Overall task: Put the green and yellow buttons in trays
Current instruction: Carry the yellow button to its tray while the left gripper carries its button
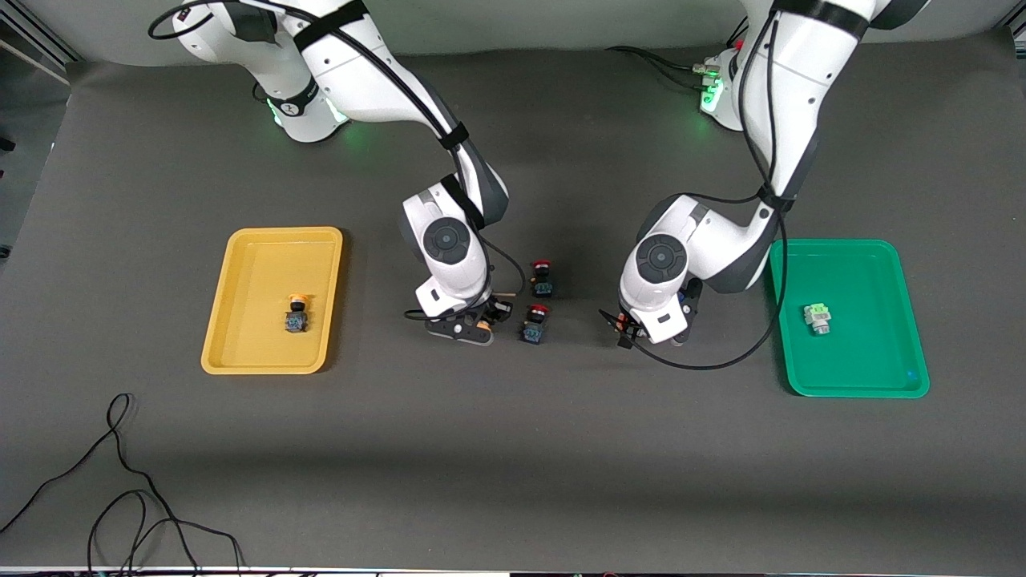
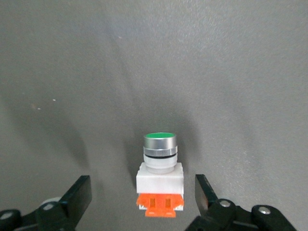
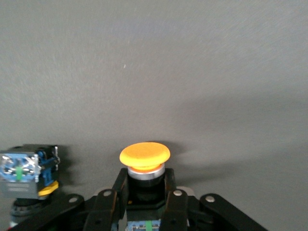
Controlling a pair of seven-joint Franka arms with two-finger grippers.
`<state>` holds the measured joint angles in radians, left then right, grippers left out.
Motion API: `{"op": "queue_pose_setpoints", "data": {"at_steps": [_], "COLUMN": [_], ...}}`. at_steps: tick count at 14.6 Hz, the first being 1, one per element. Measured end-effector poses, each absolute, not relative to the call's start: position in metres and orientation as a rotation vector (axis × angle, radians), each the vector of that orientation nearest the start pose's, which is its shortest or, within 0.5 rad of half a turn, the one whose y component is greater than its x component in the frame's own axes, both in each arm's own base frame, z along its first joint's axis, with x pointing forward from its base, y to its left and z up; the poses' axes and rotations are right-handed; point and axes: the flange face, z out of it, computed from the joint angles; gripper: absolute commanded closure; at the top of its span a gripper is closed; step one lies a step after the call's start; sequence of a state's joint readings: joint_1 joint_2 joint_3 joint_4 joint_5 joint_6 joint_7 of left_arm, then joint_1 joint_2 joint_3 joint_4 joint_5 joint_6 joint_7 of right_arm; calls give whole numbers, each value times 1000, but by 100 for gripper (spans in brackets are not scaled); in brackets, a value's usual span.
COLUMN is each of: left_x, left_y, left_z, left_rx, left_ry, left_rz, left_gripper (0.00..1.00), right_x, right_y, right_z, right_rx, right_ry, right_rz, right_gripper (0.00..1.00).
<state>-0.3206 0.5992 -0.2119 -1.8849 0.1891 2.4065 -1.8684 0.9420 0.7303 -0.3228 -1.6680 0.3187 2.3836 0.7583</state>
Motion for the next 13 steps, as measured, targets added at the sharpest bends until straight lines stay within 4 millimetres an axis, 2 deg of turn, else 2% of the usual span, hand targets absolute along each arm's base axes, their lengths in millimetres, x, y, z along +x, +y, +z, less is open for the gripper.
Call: {"op": "queue_pose_setpoints", "data": {"at_steps": [1, 3, 4, 7, 9, 11, 13], "left_x": [544, 544, 545, 549, 560, 578, 593], "left_y": [-314, -315, -315, -315, -313, -306, -296], "left_z": [186, 186, 187, 191, 204, 242, 298], "left_rx": [-2527, -2529, -2528, -2522, -2534, -2549, -2592], "left_ry": [-1772, -1773, -1778, -1798, -1810, -1763, -1672], "left_rz": [31, 29, 27, 18, -6, -24, 9], "left_gripper": [41, 77, 87, 91, 91, 91, 92], "right_x": [549, 564, 569, 580, 588, 596, 600], "right_y": [409, 380, 361, 294, 241, 177, 111], "right_z": [218, 270, 300, 378, 413, 430, 424], "right_rx": [-3089, -3104, -3108, -3102, -3092, -3090, -3096], "right_ry": [473, 497, 494, 429, 360, 285, 190], "right_rz": [-9, 61, 108, 216, 246, 265, 283], "right_gripper": [100, 100, 100, 100, 100, 100, 100]}}
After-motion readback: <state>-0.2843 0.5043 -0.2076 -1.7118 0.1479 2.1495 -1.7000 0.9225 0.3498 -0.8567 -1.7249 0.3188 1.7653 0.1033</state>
